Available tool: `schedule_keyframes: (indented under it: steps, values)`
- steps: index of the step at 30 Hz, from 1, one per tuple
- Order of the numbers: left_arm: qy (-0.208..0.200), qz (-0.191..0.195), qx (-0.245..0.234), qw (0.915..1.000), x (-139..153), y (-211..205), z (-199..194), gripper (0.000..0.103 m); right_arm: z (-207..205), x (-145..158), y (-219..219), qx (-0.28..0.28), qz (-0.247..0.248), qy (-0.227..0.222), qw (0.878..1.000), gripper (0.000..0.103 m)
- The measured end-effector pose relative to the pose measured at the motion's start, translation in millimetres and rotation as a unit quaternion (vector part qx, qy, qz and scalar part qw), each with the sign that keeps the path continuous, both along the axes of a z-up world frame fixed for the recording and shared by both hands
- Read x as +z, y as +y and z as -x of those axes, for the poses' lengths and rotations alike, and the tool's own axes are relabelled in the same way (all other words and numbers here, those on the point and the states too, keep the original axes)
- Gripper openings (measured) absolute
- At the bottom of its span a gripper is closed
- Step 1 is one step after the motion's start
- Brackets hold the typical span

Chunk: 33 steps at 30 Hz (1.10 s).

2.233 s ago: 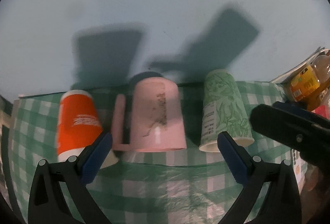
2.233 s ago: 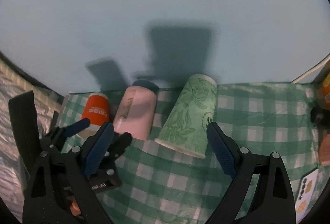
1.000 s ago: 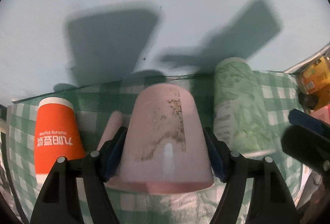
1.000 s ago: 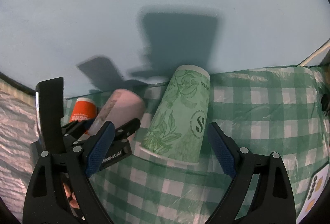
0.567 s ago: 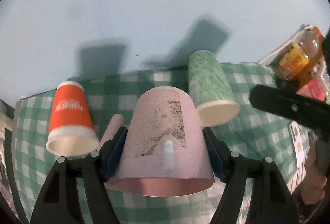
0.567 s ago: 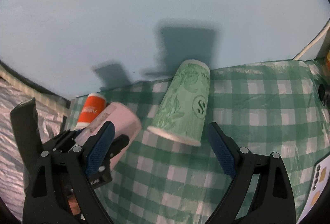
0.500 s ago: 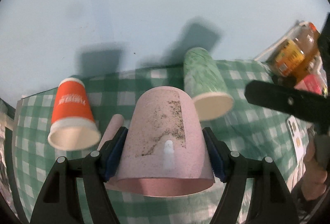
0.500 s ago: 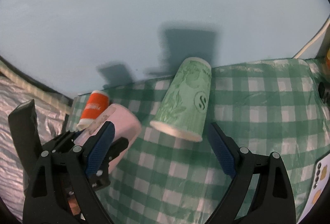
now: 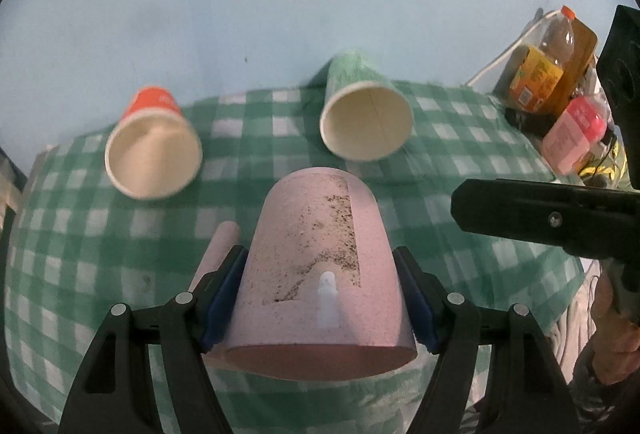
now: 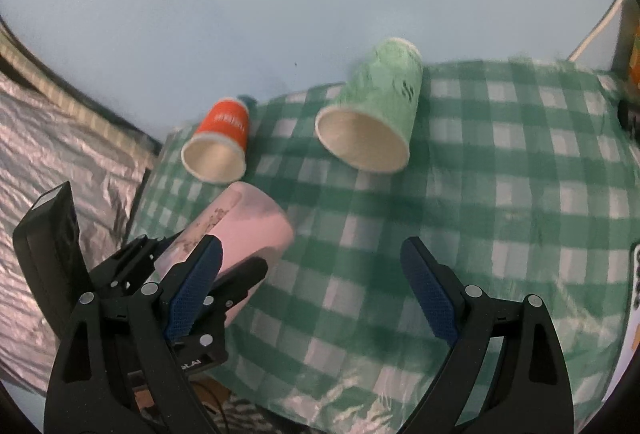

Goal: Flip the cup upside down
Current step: 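Lift the pink mug with the right gripper and rotate it base-up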

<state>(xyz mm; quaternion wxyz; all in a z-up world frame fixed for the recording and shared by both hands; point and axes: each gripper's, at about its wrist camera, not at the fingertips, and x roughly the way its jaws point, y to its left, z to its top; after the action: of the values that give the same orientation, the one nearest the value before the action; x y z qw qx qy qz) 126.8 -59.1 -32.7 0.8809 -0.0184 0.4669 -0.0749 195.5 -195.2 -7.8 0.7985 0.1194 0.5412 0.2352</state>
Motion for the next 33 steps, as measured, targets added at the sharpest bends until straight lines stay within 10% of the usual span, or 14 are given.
schedule_keyframes:
  steps: [14, 33]
  values:
    - [0.048, 0.016, -0.008, 0.9987, -27, -8, 5, 0.082, 8, -27, -4, 0.0, -0.008, 0.039, 0.999, 0.092]
    - [0.042, 0.097, 0.023, 0.9941, 8, 66, 25, 0.09, -5, -47, 33, 0.019, -0.046, 0.12, 0.991, 0.092]
